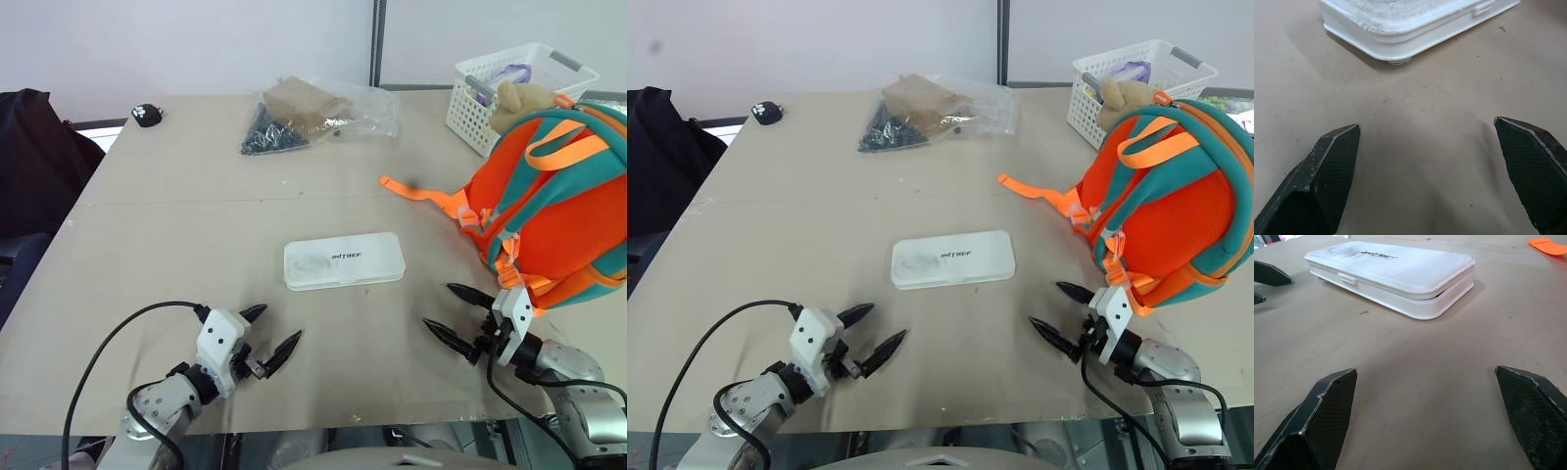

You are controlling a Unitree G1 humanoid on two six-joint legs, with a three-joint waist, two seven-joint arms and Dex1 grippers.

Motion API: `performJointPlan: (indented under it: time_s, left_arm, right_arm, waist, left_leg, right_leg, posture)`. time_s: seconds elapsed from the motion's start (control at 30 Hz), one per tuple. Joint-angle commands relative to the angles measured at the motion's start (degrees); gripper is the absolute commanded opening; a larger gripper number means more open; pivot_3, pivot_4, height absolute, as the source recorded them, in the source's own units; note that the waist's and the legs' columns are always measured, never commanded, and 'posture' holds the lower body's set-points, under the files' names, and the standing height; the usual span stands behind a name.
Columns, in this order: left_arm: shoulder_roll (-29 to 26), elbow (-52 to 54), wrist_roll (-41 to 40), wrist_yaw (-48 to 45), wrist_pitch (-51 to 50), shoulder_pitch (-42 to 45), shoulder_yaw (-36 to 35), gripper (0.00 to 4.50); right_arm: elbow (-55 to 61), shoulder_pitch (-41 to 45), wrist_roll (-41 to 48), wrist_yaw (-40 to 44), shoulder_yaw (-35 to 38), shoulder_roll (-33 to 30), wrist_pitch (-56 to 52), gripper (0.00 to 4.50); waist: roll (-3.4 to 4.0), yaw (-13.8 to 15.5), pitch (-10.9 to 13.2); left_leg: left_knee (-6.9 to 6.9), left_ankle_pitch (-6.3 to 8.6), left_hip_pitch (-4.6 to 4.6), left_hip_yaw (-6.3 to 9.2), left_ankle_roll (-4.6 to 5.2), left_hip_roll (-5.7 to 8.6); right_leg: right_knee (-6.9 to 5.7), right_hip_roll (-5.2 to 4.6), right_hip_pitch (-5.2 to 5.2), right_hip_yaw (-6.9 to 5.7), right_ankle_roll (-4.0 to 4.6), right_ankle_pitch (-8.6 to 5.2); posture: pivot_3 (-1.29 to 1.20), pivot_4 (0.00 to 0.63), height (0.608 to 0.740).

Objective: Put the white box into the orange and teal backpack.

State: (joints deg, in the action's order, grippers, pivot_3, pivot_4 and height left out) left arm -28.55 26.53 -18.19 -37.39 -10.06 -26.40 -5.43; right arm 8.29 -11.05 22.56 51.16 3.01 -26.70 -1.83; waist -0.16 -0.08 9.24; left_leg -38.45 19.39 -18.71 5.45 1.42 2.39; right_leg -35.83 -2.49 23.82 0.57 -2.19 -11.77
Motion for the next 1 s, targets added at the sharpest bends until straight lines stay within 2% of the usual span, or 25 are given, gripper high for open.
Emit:
performJointPlan:
  time_s: [0.03, 0.13, 0.17, 0.2, 0.23, 0.27, 0.4, 0.47, 0.63, 0.73, 0.87, 1.0]
  left_arm:
    - [-0.6, 1.6, -2.2, -0.1, -1.2, 0.7, -2.4, 4.5]
    - [-1.9, 4.3, -10.2, 1.8, -11.6, 3.4, -6.3, 4.5]
    - [-3.0, 5.3, -11.6, 3.0, -15.8, 4.4, -7.4, 4.5]
    - [-4.6, 6.0, -13.0, 4.3, -20.3, 5.8, -8.7, 4.5]
    - [-6.0, 6.1, -15.8, 5.2, -24.7, 7.4, -10.2, 4.5]
    - [-7.2, 5.6, -21.4, 5.6, -29.8, 9.5, -12.3, 4.5]
    - [-10.5, 0.2, -39.4, 8.0, -45.9, 18.1, -18.3, 4.5]
    - [-11.8, -3.9, -46.3, 10.1, -53.2, 22.6, -19.0, 4.5]
    - [-12.4, -20.0, -59.1, 21.6, -71.5, 38.0, -17.1, 4.5]
    - [-10.7, -27.3, -63.2, 26.5, -75.6, 45.2, -16.5, 4.5]
    - [-8.2, -35.3, -62.0, 31.9, -80.6, 51.2, -14.8, 4.5]
    - [-11.0, -36.8, -61.0, 33.0, -82.4, 51.8, -7.9, 4.5]
  right_arm:
    - [3.6, 1.2, 2.1, -2.4, 0.3, -0.6, -5.9, 4.45]
    - [5.7, 4.5, 2.1, -5.3, 0.4, -0.1, -9.1, 4.45]
    - [6.0, 5.4, 1.8, -6.1, 0.4, 0.1, -9.6, 3.96]
    - [6.1, 6.3, 1.2, -7.0, 0.2, 0.3, -10.0, 3.7]
    - [5.9, 7.3, 0.0, -8.2, -0.1, 0.5, -10.1, 3.24]
    - [5.5, 8.4, -1.4, -9.1, -0.6, 0.7, -9.4, 2.89]
    - [2.8, 12.4, -7.6, -13.4, -2.8, 1.9, -6.8, 0.8]
    - [1.3, 14.1, -10.5, -16.0, -3.7, 2.9, -5.4, 0.05]
    - [-3.0, 18.2, -17.3, -20.1, -6.7, 5.1, -0.5, 0.05]
    - [-4.7, 19.6, -18.8, -20.2, -8.3, 6.1, 1.7, 0.05]
    - [-6.6, 19.9, -21.2, -20.9, -10.3, 6.9, 4.5, 0.05]
    - [-6.7, 19.8, -22.6, -21.9, -11.2, 7.7, 5.7, 0.05]
  waist:
    - [0.0, 0.0, 0.0]
    - [-0.02, 0.0, 0.0]
    - [-0.03, -0.1, 0.0]
    - [-0.03, -0.2, 0.0]
    - [-0.03, -0.2, 0.0]
    - [-0.02, -0.2, 0.0]
    - [-0.02, -0.4, 0.0]
    - [-0.03, -0.5, 0.0]
    - [-0.07, -0.7, 0.0]
    - [-0.11, -0.7, 0.0]
    - [-0.15, -0.8, 0.0]
    - [-0.16, -0.9, 0.0]
  left_leg:
    - [0.0, 0.0, 0.0, 0.0, 0.0, 0.0]
    - [-0.01, 0.0, 0.0, 0.0, 0.0, 0.0]
    - [-0.02, 0.0, -0.01, 0.02, 0.0, 0.0]
    - [-0.03, -0.01, -0.01, 0.04, 0.0, 0.0]
    - [-0.03, -0.01, -0.01, 0.06, -0.01, -0.01]
    - [-0.03, -0.01, -0.01, 0.09, -0.02, 0.0]
    - [-0.02, -0.18, -0.06, 0.12, -0.32, 0.03]
    - [-0.01, -0.19, -0.06, 0.06, -0.33, 0.08]
    - [-0.02, -0.21, -0.09, 0.11, -0.36, 0.2]
    - [-0.02, -0.22, -0.11, 0.07, -0.38, 0.25]
    - [0.01, -0.23, -0.17, 0.04, -0.41, 0.29]
    - [0.05, -0.25, -0.17, 0.03, -0.44, 0.42]
  right_leg:
    - [0.0, 0.0, 0.0, 0.0, 0.0, 0.0]
    - [-0.01, 0.0, 0.0, -0.01, 0.0, 0.0]
    - [-0.02, 0.01, 0.0, -0.02, -0.01, 0.01]
    - [-0.03, 0.03, 0.02, -0.04, -0.02, 0.0]
    - [-0.03, 0.03, 0.02, -0.05, -0.02, 0.0]
    - [-0.04, 0.04, 0.02, -0.08, -0.01, 0.0]
    - [-0.06, 0.08, 0.12, -0.12, 0.02, 0.02]
    - [-0.06, 0.05, 0.16, -0.06, 0.03, 0.02]
    - [-0.16, 0.07, 0.26, -0.09, 0.03, 0.04]
    - [-0.25, 0.08, 0.36, -0.03, 0.04, 0.04]
    - [-0.4, -0.01, 0.56, 0.14, 0.05, 0.04]
    - [-0.58, -0.01, 0.8, 0.37, 0.05, 0.04]
  posture:
    - [0.0, 0.15, 0.74]
    - [0.0, 0.15, 0.74]
    - [0.0, 0.15, 0.74]
    - [0.0, 0.15, 0.74]
    - [0.0, 0.15, 0.74]
    - [0.0, 0.15, 0.74]
    - [0.0, 0.15, 0.74]
    - [0.0, 0.15, 0.74]
    - [0.0, 0.15, 0.74]
    - [0.0, 0.15, 0.74]
    - [0.0, 0.15, 0.74]
    - [0.0, 0.15, 0.74]
